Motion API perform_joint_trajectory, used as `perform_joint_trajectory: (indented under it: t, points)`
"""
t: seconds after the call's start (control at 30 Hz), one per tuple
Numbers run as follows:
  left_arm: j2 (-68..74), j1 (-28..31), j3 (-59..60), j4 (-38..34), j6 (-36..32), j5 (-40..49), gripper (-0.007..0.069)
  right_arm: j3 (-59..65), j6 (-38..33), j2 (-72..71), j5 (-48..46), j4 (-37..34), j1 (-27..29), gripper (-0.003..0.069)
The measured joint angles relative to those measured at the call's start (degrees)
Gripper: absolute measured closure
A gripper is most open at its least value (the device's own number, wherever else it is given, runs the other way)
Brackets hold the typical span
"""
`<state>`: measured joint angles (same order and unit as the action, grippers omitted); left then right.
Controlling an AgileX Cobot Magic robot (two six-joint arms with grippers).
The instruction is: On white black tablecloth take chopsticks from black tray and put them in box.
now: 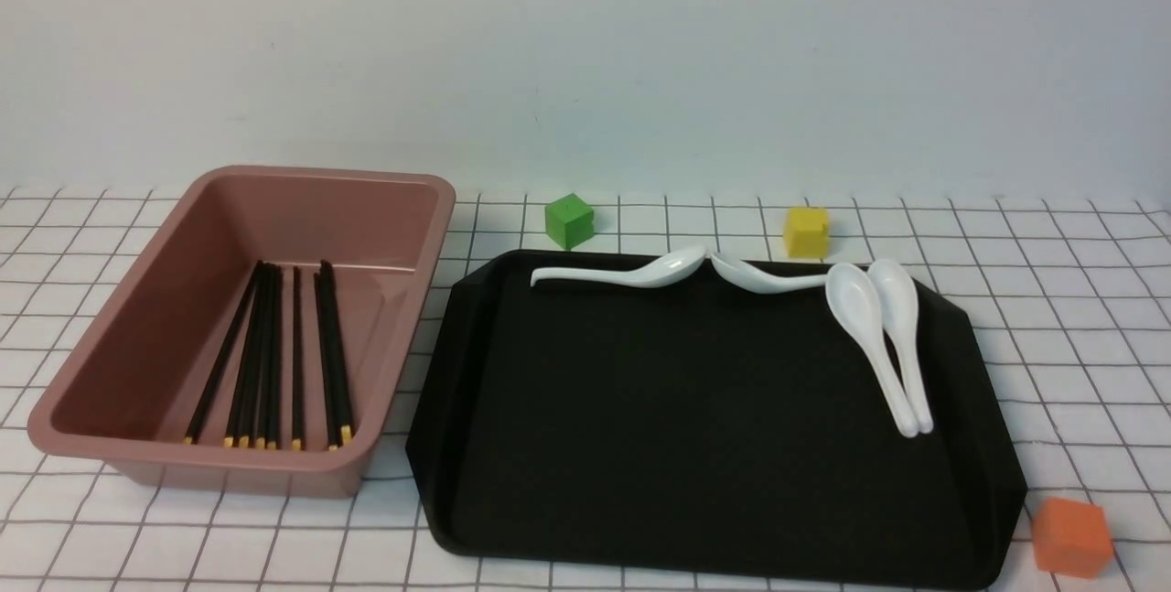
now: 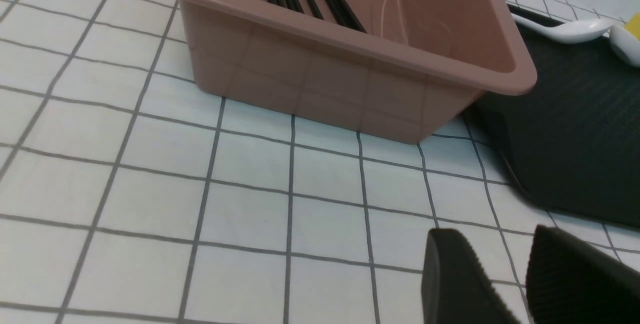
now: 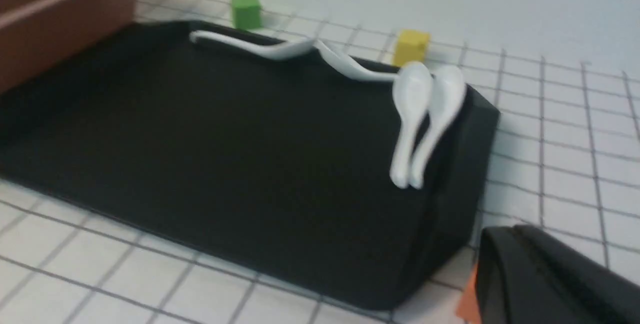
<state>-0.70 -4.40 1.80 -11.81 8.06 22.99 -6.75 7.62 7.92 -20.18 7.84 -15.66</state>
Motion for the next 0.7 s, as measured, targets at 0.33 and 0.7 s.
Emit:
perform_joint_trajectory:
  t: [0.33, 0.7]
  points:
    - [0.0, 0.0, 0.0, 0.0, 0.0, 0.0, 0.0386, 7.5, -8.0, -8.5, -2.0, -8.9, 10.4, 0.0634]
    - [0.0, 0.0, 0.0, 0.0, 0.0, 0.0, 0.0386, 7.5, -7.6, -8.5, -1.8, -8.7, 10.6, 0.0615]
